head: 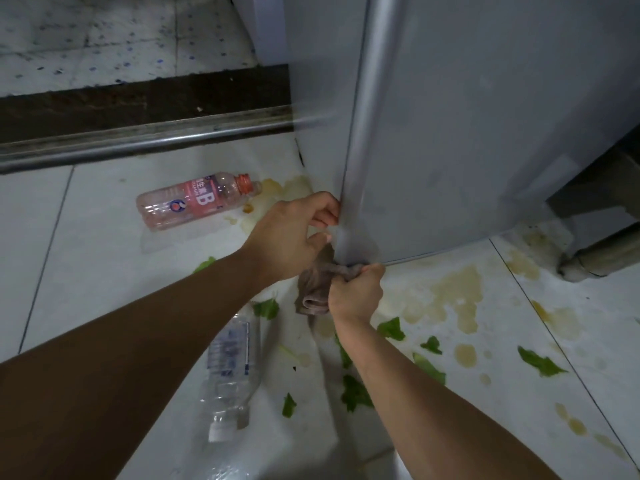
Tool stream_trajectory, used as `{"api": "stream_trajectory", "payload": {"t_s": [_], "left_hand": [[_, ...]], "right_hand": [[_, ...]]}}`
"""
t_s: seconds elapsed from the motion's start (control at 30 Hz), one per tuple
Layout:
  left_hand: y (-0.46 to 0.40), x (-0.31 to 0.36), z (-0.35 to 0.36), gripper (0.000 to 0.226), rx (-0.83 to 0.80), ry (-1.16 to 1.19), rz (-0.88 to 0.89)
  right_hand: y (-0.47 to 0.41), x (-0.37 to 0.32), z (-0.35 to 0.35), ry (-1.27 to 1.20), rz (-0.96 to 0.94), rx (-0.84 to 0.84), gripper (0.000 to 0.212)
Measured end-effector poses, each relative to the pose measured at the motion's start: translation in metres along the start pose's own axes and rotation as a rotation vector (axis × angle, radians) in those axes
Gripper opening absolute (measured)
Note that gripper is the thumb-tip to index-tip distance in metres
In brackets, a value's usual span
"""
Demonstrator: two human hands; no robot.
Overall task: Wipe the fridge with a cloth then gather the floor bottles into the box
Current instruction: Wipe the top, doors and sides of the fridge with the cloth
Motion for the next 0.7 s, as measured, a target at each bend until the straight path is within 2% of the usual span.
{"api": "stream_trajectory", "payload": {"t_s": [0.17, 0.37, 0.53, 0.7], "left_hand": [[0.014, -0.006, -0.009, 0.033, -0.029, -0.09, -0.042], [0.038, -0.023, -0.02, 0.032, -0.072, -0.189, -0.173], [0.055, -0.02, -0.015, 0.031, -0.108, -0.204, -0.246], [0.081, 0.002, -0.018, 0.032, -0.187, -0.209, -0.339]], "right_hand": [[0.01, -0.002, 0.011, 0.008, -0.024, -0.064, 0.028], [0.028, -0.013, 0.005, 0.27, -0.209, -0.255, 0.024], [0.04, -0.024, -0.031, 0.492, -0.288, -0.384, 0.027], [0.061, -0.052, -0.082, 0.695, -0.271, -0.439, 0.042]]}}
Point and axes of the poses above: each hand's wrist, its own y-axis away from the middle knuckle, its own z-axis out of the palm, x = y × z, the point moved 9 cm from there along -y, towards the middle knuckle
